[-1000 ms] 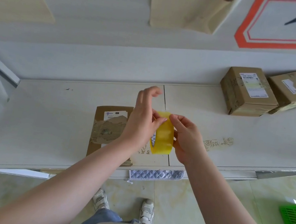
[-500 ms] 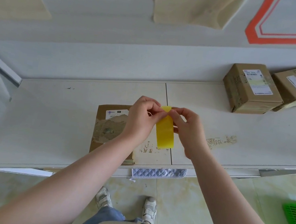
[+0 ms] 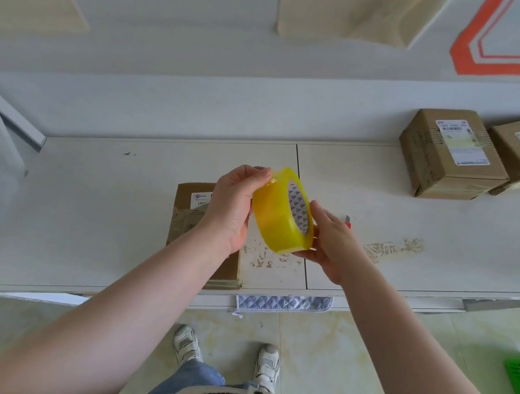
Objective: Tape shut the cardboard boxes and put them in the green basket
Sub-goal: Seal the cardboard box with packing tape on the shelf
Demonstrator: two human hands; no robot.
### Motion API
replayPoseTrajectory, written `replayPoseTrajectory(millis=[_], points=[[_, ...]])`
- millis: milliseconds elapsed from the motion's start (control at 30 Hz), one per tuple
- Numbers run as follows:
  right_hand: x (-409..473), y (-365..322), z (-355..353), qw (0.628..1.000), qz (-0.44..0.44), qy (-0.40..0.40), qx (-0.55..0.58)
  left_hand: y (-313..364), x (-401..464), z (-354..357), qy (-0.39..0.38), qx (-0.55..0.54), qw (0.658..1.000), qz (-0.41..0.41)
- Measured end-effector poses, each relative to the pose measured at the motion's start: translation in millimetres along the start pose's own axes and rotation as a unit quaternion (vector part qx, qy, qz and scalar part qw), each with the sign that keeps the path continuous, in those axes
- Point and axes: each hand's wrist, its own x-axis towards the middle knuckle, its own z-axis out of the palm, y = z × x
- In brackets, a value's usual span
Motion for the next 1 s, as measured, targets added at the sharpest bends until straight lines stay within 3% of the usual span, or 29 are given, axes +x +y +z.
replayPoseTrajectory(millis=[100, 233, 300, 367, 400, 500, 633, 700, 733, 800, 900, 1000], points=[[5, 6, -6, 0.998, -0.054, 0.024, 0.026, 4, 8, -2, 0.004, 0.004, 1.000, -0.004], [11, 9, -19, 0.996, -0.078, 0.012, 0.043, 13, 23, -11, -0.019, -0.046, 0.993, -0.110], [15, 9, -24, 0.996, -0.080, 0.027, 0.043, 7, 28, -13, -0.005, 0.147, 0.988, -0.044], [19, 12, -29, 0.995, -0.071, 0.062, 0.017, 0, 34, -18, 0.065, 0.360, 0.925, 0.108], [23, 16, -29, 0.995, -0.059, 0.084, -0.003, -1, 35, -24, 0.085, 0.393, 0.904, 0.143], [38, 31, -31, 0.985, -0.014, 0.168, -0.034, -9, 37, -52, 0.114, 0.408, 0.896, 0.134], [56, 46, -30, 0.967, 0.018, 0.243, -0.072, -28, 23, -101, 0.232, 0.530, 0.811, 0.089], [59, 46, -26, 0.943, 0.025, 0.259, -0.207, -36, 18, -120, 0.235, 0.529, 0.815, 0.020], [57, 44, -20, 0.913, 0.018, 0.268, -0.306, -39, 18, -127, 0.220, 0.514, 0.829, -0.016], [47, 35, 3, 0.873, -0.077, 0.274, -0.395, -45, 20, -133, 0.185, 0.485, 0.852, -0.072], [22, 32, 61, 0.897, -0.196, 0.180, -0.352, -53, 23, -135, 0.168, 0.427, 0.882, -0.105], [14, 48, 111, 0.908, -0.116, 0.068, -0.396, -59, 24, -137, 0.167, 0.425, 0.885, -0.088]])
